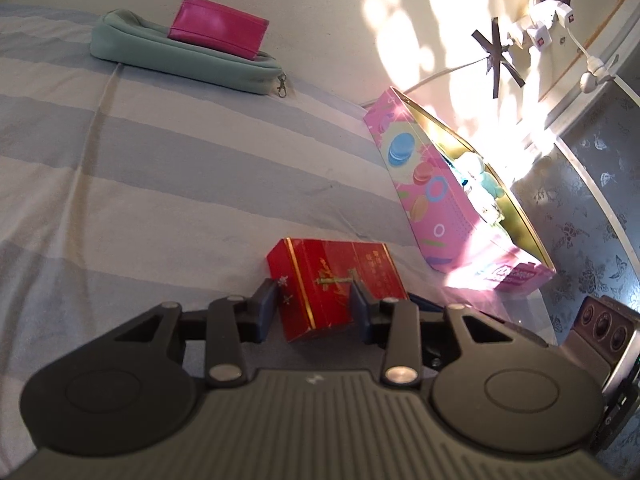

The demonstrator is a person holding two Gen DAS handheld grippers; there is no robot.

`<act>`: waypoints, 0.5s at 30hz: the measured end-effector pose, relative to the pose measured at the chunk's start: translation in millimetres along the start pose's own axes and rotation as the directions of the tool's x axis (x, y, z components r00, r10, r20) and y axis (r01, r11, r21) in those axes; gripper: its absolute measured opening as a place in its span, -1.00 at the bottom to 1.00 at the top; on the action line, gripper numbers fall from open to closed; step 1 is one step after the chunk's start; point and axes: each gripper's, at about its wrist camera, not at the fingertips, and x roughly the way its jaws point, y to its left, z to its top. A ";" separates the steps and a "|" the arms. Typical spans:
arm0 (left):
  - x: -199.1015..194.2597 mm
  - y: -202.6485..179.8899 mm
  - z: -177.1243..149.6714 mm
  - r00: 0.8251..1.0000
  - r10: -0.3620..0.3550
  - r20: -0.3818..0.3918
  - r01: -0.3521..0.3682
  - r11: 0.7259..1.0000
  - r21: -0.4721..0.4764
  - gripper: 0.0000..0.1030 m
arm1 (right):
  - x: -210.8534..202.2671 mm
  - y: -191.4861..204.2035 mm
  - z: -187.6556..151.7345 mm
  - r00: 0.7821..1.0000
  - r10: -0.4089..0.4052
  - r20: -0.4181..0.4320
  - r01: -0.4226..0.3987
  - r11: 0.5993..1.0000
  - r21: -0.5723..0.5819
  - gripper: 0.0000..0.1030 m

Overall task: Organize objects
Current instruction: 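Carry the red box toward the pink tin with the right gripper, then lower the red box into the tin and open the right gripper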

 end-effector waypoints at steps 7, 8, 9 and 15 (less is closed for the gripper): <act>-5.8 -57.1 33.4 0.995 -0.065 0.074 0.054 0.988 0.144 -0.20 | -41.5 0.0 6.7 0.974 -0.116 0.196 0.121 0.993 -0.014 -0.14; -5.3 -70.4 40.3 0.992 -0.092 0.085 0.076 0.982 0.174 -0.18 | -53.5 -1.4 11.5 0.960 -0.135 0.245 0.142 0.990 -0.012 -0.14; -3.9 -82.4 45.7 0.989 -0.112 0.094 0.092 0.975 0.200 -0.18 | -65.2 -3.0 16.5 0.944 -0.159 0.289 0.169 0.985 -0.011 -0.14; 53.4 -151.1 65.6 0.986 -0.152 0.063 0.123 0.934 0.335 -0.17 | -97.2 -37.6 31.2 0.875 -0.328 0.357 0.331 0.942 0.054 -0.10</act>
